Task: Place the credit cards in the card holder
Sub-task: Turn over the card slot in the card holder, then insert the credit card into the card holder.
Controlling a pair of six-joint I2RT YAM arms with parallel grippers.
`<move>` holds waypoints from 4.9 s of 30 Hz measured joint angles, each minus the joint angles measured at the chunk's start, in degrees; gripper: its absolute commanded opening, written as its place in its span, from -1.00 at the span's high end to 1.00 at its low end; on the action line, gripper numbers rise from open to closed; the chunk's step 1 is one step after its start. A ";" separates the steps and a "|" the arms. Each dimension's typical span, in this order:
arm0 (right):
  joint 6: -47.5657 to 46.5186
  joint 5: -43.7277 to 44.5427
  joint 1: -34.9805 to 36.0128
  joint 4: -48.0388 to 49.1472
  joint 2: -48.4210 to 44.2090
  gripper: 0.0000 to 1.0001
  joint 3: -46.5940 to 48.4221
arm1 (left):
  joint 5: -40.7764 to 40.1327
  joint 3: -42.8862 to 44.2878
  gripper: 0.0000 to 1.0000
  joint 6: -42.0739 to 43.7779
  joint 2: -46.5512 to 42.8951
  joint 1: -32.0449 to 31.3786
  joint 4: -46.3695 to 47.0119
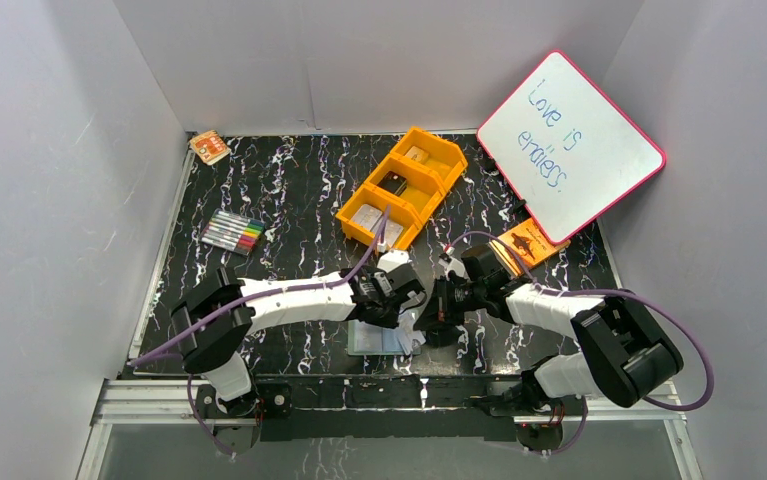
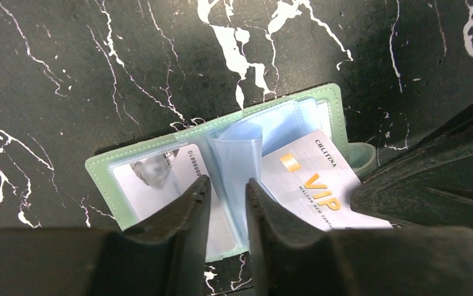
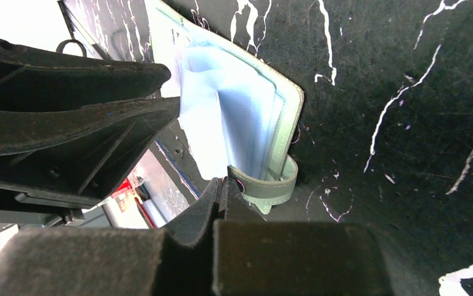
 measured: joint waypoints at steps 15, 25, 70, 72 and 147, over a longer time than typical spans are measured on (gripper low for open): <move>1.18 0.50 1.38 0.24 0.00 1.00 -0.02 | 1.11 0.00 -0.01 -0.76 -1.81 0.02 0.20; 1.57 1.05 2.47 0.15 -1.70 1.00 0.04 | 0.02 0.00 0.04 -2.69 -1.07 0.00 -1.51; 4.83 10.60 11.91 1.73 4.17 1.00 6.51 | -8.22 -15.19 0.08 -19.67 -18.36 0.02 -9.66; 5.20 10.58 11.91 2.34 4.46 1.00 6.47 | -8.20 -16.13 0.13 -20.74 -18.91 0.02 -9.79; 23.56 25.81 21.62 20.76 12.94 0.63 3.43 | 0.15 -23.63 0.87 -16.20 -19.15 0.04 0.13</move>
